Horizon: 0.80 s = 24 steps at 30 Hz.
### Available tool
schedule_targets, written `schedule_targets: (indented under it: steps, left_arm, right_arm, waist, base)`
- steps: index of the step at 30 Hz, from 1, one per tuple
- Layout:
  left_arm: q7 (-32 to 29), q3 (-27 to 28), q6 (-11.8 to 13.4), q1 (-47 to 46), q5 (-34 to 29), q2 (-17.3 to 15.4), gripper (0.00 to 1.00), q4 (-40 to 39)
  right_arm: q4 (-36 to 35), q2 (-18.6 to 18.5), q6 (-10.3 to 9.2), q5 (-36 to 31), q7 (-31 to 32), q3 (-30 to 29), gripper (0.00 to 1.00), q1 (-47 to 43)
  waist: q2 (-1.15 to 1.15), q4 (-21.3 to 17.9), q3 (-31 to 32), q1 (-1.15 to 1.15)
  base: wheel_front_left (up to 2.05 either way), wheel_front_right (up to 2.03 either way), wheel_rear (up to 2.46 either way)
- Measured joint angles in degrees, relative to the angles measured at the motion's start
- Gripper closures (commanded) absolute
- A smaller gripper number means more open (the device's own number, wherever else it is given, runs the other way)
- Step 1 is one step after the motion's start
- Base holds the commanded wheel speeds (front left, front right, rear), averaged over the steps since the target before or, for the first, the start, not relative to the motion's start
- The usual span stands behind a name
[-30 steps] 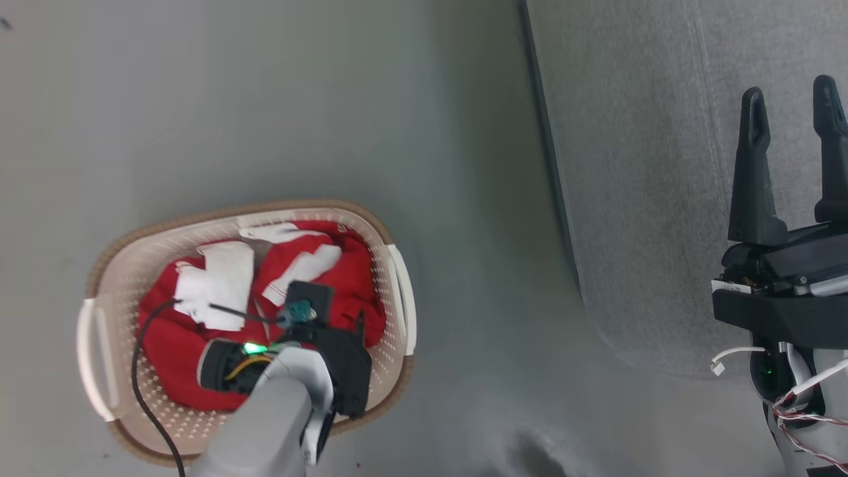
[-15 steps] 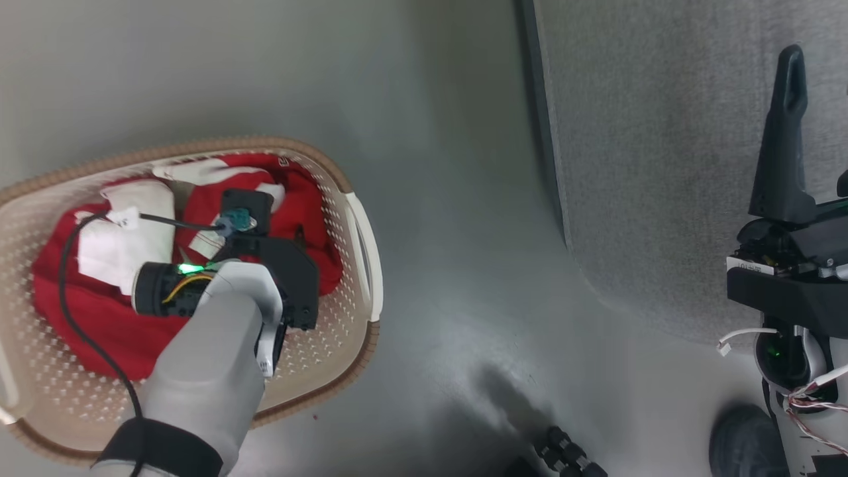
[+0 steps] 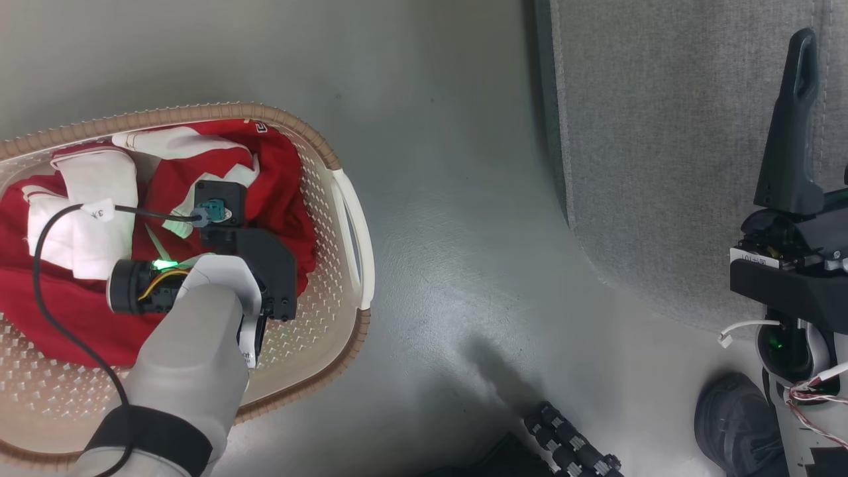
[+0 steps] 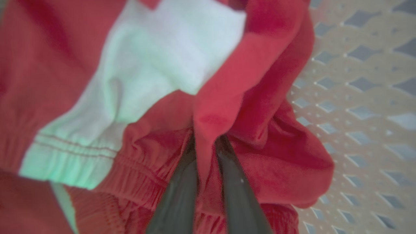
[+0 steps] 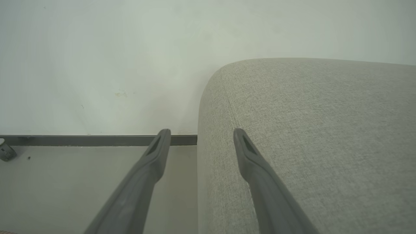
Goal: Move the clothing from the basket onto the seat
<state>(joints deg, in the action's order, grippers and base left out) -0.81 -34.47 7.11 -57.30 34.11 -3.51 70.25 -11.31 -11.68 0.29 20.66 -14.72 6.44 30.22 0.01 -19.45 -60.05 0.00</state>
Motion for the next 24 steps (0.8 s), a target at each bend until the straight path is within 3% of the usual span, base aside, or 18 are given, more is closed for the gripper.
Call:
schedule_targets:
  steps: [20, 24]
  left_arm:
    - [5.58, 0.08, 0.0, -1.02, -1.66, 1.05, 1.0, 1.42]
    - [7.27, -1.3, 0.0, 1.0, -1.11, 1.03, 1.0, -1.71]
  right_arm:
    - [1.89, -0.23, 2.79, -3.07, 0.0, -1.2, 0.0, 1.31]
    - [3.92, -0.23, 3.34, -3.58, 0.0, -0.26, 0.0, 1.4]
  waist:
    - [-0.01, 3.63, 2.74, 0.0]
    - [-0.01, 4.77, 4.46, 0.0]
  base:
    - [0.0, 0.0, 0.0]
    - [0.0, 0.0, 0.0]
